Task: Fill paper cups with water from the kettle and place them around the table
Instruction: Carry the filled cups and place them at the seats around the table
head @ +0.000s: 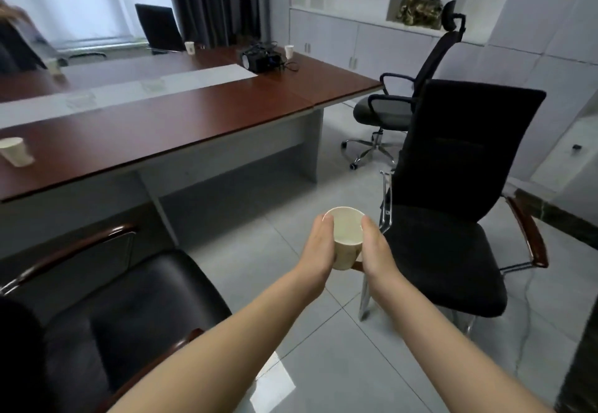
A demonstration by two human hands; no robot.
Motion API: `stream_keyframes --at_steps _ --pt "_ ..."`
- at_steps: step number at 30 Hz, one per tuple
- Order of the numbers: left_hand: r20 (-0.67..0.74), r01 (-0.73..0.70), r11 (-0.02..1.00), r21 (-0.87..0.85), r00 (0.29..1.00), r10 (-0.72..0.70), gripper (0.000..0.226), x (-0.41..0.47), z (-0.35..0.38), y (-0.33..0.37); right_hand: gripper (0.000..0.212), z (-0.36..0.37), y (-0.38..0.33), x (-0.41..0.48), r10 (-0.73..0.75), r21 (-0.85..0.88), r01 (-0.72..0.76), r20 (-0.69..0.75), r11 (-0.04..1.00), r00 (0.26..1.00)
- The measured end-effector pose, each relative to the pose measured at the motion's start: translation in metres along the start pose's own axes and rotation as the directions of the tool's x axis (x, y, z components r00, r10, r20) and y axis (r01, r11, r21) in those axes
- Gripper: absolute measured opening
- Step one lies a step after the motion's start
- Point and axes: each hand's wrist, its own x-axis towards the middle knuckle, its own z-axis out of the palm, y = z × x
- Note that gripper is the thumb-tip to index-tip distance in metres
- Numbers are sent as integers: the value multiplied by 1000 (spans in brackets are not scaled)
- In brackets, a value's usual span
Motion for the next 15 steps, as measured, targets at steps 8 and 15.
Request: stream_keyframes --at_steps 8,15 --pt "-176 3 1000 4 984 -2 38 155 -17 31 33 48 -36 147 46 -38 -44 53 998 998" --pt "-242 -41 999 -3 969 39 29 313 -53 76 35 112 -78 295 46 -69 -37 130 997 990"
